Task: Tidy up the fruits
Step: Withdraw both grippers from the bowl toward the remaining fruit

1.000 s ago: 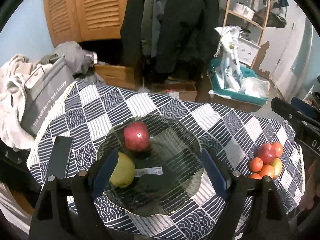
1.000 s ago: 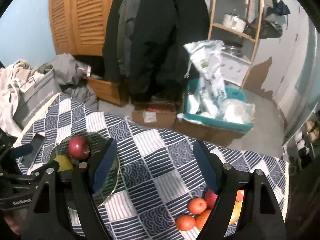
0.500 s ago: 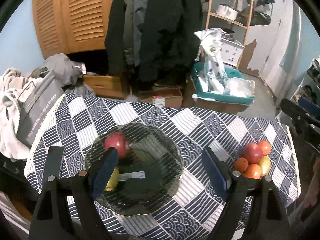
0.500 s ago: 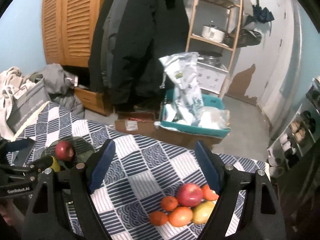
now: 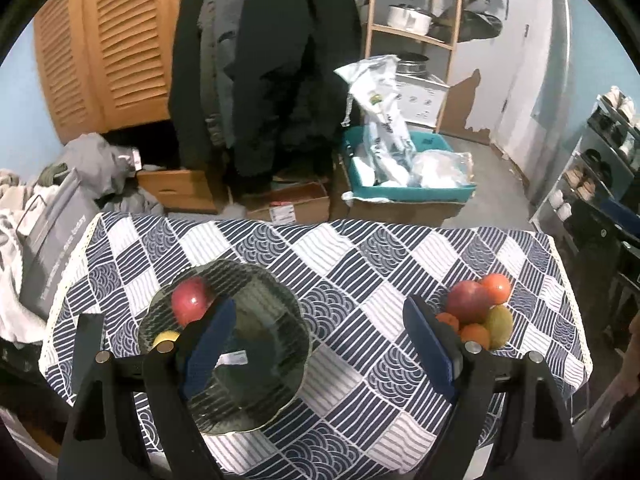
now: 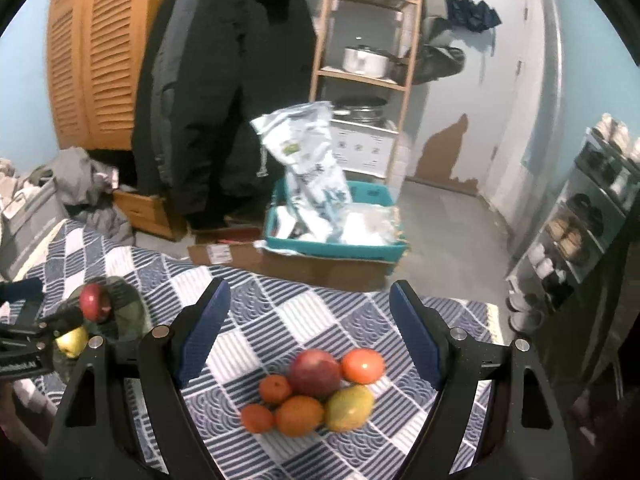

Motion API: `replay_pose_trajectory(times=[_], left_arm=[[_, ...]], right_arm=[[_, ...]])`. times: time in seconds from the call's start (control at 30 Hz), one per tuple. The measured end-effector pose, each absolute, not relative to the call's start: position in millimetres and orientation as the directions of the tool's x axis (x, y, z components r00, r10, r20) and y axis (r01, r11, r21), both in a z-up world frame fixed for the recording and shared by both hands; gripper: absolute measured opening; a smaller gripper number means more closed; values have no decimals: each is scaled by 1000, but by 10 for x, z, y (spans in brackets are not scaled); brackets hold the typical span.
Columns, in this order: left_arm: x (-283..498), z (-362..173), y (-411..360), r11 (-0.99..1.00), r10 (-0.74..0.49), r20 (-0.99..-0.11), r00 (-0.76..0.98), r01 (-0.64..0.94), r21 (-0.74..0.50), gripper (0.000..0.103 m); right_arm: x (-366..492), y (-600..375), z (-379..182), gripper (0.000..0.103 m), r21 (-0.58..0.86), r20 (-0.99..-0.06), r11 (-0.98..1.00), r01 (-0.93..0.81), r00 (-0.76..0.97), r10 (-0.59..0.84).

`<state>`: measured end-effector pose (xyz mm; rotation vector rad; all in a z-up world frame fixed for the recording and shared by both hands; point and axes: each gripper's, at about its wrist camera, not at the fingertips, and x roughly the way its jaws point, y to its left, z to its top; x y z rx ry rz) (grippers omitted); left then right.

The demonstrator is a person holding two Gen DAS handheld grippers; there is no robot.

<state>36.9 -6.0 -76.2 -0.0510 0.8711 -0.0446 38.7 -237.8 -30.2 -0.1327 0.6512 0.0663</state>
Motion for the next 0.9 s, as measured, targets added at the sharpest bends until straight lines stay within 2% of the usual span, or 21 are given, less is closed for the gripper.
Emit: replay_pose_trajectory(times=[0.3, 0.9], left_arm=[[400, -867, -472, 993, -109, -777, 620, 104, -57, 89], [479, -1370, -1025, 979, -130, -831, 540, 204, -20, 89]], right_arm=[[324, -2828, -422, 82, -98, -639, 995, -33, 769, -37], [365, -3412, -1095, 82, -41, -772, 998, 41, 633, -58]])
